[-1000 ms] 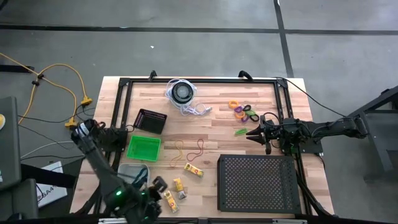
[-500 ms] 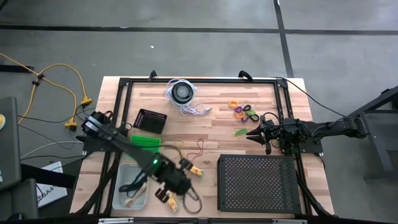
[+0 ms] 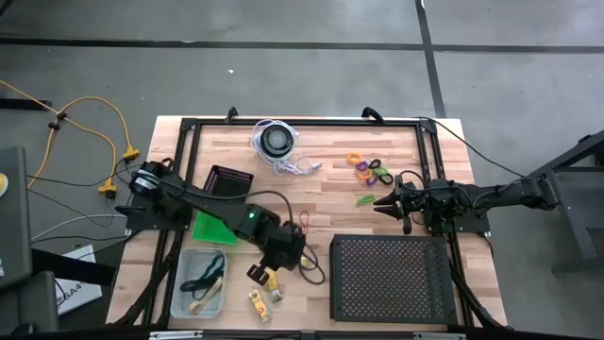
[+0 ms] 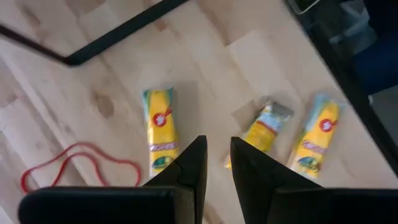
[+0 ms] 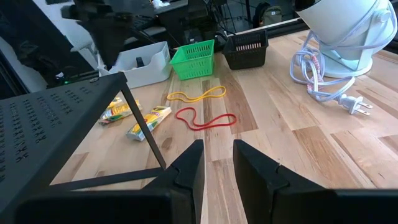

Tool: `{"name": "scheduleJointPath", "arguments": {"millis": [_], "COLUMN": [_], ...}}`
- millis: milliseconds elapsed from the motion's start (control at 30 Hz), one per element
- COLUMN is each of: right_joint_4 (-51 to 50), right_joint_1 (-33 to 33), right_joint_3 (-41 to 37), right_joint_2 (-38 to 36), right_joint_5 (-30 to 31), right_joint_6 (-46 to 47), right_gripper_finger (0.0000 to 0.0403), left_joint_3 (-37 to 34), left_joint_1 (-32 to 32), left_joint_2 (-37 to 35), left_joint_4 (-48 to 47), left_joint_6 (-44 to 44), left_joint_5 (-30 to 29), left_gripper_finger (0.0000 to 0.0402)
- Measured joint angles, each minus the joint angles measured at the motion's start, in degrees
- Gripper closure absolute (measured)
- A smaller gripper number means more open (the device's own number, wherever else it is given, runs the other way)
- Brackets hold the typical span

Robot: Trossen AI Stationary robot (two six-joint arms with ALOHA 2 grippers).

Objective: Pick & Place Office Desk Supplies
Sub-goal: Put the red rubber band into the gray bin

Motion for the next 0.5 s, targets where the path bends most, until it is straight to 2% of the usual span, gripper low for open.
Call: {"name": "scheduleJointPath", "arguments": {"millis": [133,367,500], "right_joint_4": [0.0,0.0,0.0], "right_joint_1": [0.0,0.0,0.0], "right_joint_3": [0.0,0.0,0.0], "right_joint_2": [0.0,0.0,0.0], "right_joint_5": [0.0,0.0,0.0], "right_joint_6": [0.0,0.0,0.0], "right_gripper_finger": [0.0330,0.0330,0.0330], "left_joint_3": [-2.3,-6.5,-7.5], "left_joint_1": [2.8,7.8,9.8], "left_joint_2": [0.0,0.0,0.0], "left_joint_4": [2.5,12.5,13.9], "left_joint_6": [-0.3,-4.7,-6.0], "left_joint_5": [0.0,0.0,0.8], "left_gripper_finger": [0.0343,0.0345,0.0345]}}
